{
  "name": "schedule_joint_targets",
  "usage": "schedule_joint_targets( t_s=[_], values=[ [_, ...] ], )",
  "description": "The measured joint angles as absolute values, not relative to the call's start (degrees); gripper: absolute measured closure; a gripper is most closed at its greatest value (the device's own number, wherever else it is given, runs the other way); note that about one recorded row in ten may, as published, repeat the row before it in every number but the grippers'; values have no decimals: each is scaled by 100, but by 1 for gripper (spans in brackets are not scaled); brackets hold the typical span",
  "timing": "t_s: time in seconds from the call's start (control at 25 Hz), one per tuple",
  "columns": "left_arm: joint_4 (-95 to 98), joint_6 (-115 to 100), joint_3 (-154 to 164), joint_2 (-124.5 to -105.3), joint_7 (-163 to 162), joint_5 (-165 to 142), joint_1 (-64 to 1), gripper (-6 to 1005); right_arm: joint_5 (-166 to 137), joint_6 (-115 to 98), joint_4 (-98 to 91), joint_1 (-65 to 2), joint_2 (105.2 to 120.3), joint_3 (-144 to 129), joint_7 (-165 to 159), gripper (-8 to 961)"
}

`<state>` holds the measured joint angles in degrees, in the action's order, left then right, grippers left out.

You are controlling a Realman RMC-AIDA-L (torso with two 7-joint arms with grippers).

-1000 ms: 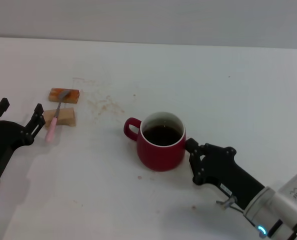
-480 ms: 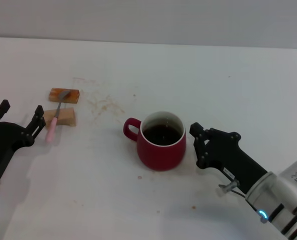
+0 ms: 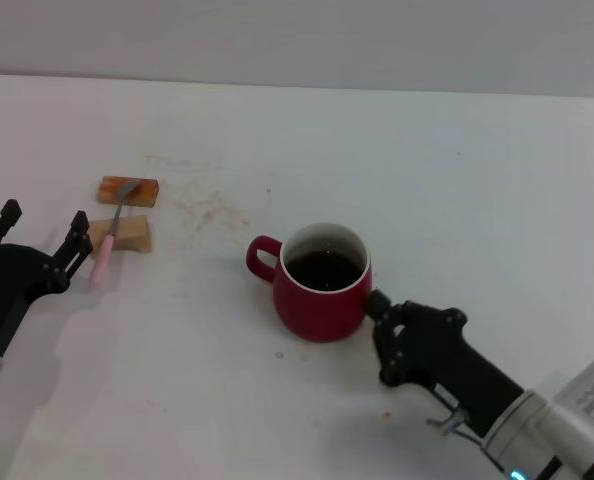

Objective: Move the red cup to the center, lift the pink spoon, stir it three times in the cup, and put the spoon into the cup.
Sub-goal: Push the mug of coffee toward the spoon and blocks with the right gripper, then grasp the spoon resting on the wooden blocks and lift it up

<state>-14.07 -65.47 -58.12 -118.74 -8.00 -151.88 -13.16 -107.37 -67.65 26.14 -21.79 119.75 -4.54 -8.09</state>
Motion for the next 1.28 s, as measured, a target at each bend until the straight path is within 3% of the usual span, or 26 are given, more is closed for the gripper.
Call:
schedule_joint_targets(
  t_s=[0.64, 1.28],
  values=[
    [-1401, -6523, -5833, -11874, -800, -15188, -1317, 216, -10859, -6507, 2579, -2487, 11989, -296, -809, 953],
    [-1490, -6557, -5461, -11883, -857, -15202, -1111, 220, -10801, -8243, 1939, -1315, 11940, 360, -756, 952]
  ],
)
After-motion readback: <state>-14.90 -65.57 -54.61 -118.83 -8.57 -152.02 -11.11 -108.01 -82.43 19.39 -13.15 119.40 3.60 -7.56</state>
